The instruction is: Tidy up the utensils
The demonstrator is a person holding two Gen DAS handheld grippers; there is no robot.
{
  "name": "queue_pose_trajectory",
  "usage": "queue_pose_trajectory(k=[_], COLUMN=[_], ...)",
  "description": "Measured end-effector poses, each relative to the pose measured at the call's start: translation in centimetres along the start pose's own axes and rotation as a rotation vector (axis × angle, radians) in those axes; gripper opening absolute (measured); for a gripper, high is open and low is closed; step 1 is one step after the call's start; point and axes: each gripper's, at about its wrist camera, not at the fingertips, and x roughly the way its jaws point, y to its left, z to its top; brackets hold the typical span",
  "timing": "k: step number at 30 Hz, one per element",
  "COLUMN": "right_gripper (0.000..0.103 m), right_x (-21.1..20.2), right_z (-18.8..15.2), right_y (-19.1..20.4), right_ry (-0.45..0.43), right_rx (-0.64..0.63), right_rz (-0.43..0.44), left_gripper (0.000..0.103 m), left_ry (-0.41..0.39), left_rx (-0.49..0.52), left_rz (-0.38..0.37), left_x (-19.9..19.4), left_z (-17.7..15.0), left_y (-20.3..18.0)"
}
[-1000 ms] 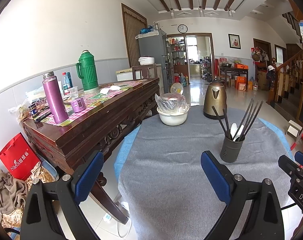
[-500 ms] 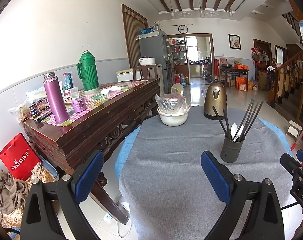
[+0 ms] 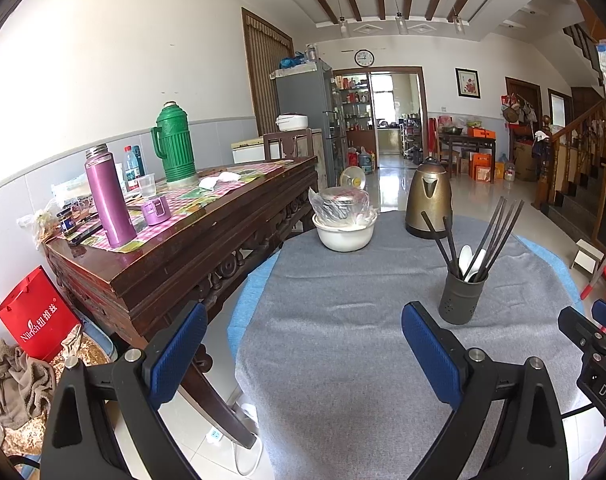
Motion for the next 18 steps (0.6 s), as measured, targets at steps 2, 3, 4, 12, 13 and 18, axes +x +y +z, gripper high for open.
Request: queue_pose_trajectory(k=[2,3,4,12,13,18], right_gripper=[0.062,0.062,0.062,0.062,0.062,0.062], right_x=[0.2,0.3,0.3,1.9,2.1,4.4], right_z=[0.0,0.0,0.1,0.6,0.7,0.9], right_y=[-0.1,-0.2,-0.2,-1.2,-1.3,-2.7], right_ry=[0.005,0.007,0.01,0.036,0.038,0.063], right_rx=[0.003,0.004,0.006,0.029,0.031,0.041], right_rz=[-0.004,-0.007,-0.01,-0.014,-0.016,-0.033], left_gripper=[0.098,0.098,0.098,0.098,0.098,0.098], left_ry=[-0.002,-0.002,-0.001,0.013,0.017,0.061], left_rx=[0.001,0.003,0.001,0.001,-0.001,-0.024], left_rz=[0.002,0.001,0.0,0.013,0.015,-0.004], left_x=[0.0,0.0,0.0,1.2,1.4,4.4], left_z=[0.0,0.1,0.1,0.5,0.6,0.5], left_y=[-0.1,-0.2,-0.2,-0.7,-0.7,-1.6])
